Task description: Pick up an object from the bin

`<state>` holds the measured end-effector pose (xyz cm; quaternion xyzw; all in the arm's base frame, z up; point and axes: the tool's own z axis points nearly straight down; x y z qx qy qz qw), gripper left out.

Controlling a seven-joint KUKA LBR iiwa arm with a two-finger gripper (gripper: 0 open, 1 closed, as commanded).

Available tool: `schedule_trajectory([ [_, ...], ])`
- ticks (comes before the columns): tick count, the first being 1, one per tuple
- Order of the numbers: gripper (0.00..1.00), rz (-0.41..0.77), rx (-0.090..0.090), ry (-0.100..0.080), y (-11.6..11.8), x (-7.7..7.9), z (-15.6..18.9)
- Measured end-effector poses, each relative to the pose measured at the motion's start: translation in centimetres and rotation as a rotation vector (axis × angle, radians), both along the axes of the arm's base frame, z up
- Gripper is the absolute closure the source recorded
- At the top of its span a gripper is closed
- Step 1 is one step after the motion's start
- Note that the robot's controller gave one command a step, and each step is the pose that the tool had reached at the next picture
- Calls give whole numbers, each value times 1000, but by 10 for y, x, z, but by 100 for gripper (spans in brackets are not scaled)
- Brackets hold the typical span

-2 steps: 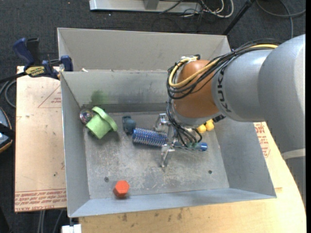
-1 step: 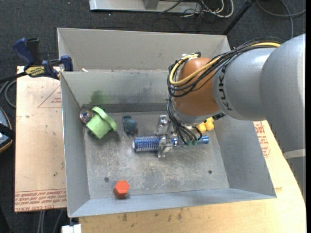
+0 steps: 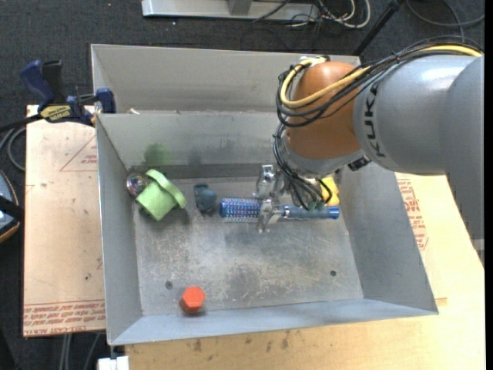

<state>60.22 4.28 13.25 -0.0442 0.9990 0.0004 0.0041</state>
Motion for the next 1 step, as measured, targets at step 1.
schedule_trajectory([
  [1,100,-14,1,0,12,-30,93],
])
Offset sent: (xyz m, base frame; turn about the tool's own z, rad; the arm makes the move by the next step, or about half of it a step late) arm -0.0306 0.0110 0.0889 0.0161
